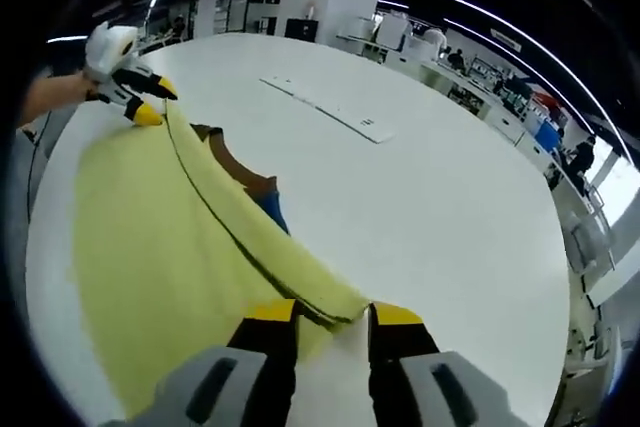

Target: Fold the garment on the visible template until the final outline fits inside the template.

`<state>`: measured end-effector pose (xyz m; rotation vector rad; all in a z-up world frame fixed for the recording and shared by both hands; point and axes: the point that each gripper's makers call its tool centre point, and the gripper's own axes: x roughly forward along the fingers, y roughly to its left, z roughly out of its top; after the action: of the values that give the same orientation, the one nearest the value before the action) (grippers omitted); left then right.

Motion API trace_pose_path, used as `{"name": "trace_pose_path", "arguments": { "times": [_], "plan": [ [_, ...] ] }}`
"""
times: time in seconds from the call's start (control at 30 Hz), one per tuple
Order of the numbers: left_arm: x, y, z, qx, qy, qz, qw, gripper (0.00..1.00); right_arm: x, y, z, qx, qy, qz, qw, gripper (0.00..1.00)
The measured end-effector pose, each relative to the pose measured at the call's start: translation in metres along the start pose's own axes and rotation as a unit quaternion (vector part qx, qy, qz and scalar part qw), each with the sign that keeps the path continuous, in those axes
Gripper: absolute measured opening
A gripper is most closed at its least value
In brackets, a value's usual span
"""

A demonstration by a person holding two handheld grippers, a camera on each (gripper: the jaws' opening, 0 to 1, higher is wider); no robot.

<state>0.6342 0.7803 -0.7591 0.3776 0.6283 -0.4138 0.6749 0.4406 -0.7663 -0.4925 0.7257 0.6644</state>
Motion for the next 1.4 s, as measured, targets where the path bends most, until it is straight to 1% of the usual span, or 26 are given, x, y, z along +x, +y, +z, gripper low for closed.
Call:
{"name": "trace_pose_path", "arguments": {
  "times": [0.03,0.07,0.13,0.17,0.2,0.23,0.3,0.37,0.43,0.53,0.6,0.7,0.77,0.83,0.9,0.93,0.97,1.03,1.1,1.2,1.3,1.4],
  "plan": [
    [0.002,0.002,0.001,-0.002,-0.001,0.003,1.0000,0.35,0.001,0.000,0.001,0.006,-0.003,-0.001,1.0000,0.24],
    [0.006,0.007,0.002,-0.021,-0.006,0.013,0.9997,0.35,0.004,-0.002,0.003,0.028,-0.011,-0.006,0.9995,0.23],
    [0.009,0.012,0.004,-0.046,-0.011,0.023,0.9986,0.34,0.006,-0.006,0.007,0.044,-0.021,-0.013,0.9987,0.23],
    [0.012,0.018,0.001,-0.051,-0.007,0.033,0.9981,0.34,0.008,-0.009,0.008,0.059,-0.025,-0.019,0.9978,0.23],
    [0.013,0.022,0.002,-0.058,-0.012,0.039,0.9975,0.33,0.009,-0.011,0.009,0.061,-0.028,-0.020,0.9976,0.23],
    [0.013,0.024,0.002,-0.082,-0.015,0.045,0.9955,0.34,0.010,-0.012,0.008,0.071,-0.029,-0.021,0.9969,0.24],
    [0.013,0.028,0.001,-0.094,-0.015,0.052,0.9941,0.37,0.011,-0.015,0.006,0.085,-0.028,-0.029,0.9956,0.24],
    [0.011,0.031,-0.003,-0.112,-0.008,0.060,0.9919,0.40,0.012,-0.017,0.006,0.094,-0.030,-0.035,0.9945,0.24],
    [0.008,0.029,-0.003,-0.117,-0.010,0.063,0.9911,0.42,0.011,-0.021,0.008,0.113,-0.038,-0.041,0.9921,0.24],
    [0.004,0.031,-0.005,-0.115,-0.006,0.068,0.9910,0.42,0.009,-0.022,0.008,0.121,-0.037,-0.043,0.9910,0.24],
    [-0.001,0.032,-0.005,-0.117,-0.006,0.069,0.9907,0.44,0.005,-0.019,0.011,0.129,-0.044,-0.040,0.9899,0.26],
    [-0.007,0.030,-0.002,-0.140,-0.015,0.054,0.9885,0.50,0.002,-0.015,0.017,0.146,-0.053,-0.024,0.9876,0.30],
    [-0.011,0.027,0.000,-0.146,-0.020,0.046,0.9880,0.54,-0.004,-0.008,0.022,0.166,-0.063,-0.008,0.9841,0.34],
    [-0.015,0.023,0.001,-0.146,-0.023,0.039,0.9883,0.59,-0.010,-0.003,0.022,0.167,-0.062,-0.002,0.9840,0.39],
    [-0.022,0.019,0.003,-0.148,-0.028,0.031,0.9881,0.62,-0.015,0.002,0.022,0.161,-0.059,0.004,0.9851,0.42],
    [-0.026,0.015,0.004,-0.150,-0.034,0.021,0.9880,0.64,-0.018,0.005,0.022,0.160,-0.059,0.007,0.9853,0.43],
    [-0.028,0.013,0.004,-0.151,-0.035,0.019,0.9878,0.66,-0.021,0.007,0.022,0.159,-0.060,0.011,0.9853,0.44],
    [-0.035,0.008,0.005,-0.152,-0.042,0.009,0.9874,0.70,-0.028,0.015,0.024,0.172,-0.070,0.028,0.9822,0.48],
    [-0.042,0.001,0.004,-0.152,-0.046,-0.003,0.9873,0.72,-0.035,0.022,0.025,0.181,-0.076,0.043,0.9796,0.52],
    [-0.055,-0.010,0.004,-0.158,-0.057,-0.023,0.9856,0.76,-0.047,0.033,0.022,0.177,-0.074,0.057,0.9798,0.56],
    [-0.064,-0.016,0.000,-0.162,-0.058,-0.028,0.9848,0.76,-0.058,0.042,0.019,0.172,-0.074,0.065,0.9803,0.59],
    [-0.074,-0.021,-0.004,-0.166,-0.061,-0.035,0.9837,0.75,-0.068,0.049,0.015,0.166,-0.071,0.069,0.9812,0.59]
  ]
}}
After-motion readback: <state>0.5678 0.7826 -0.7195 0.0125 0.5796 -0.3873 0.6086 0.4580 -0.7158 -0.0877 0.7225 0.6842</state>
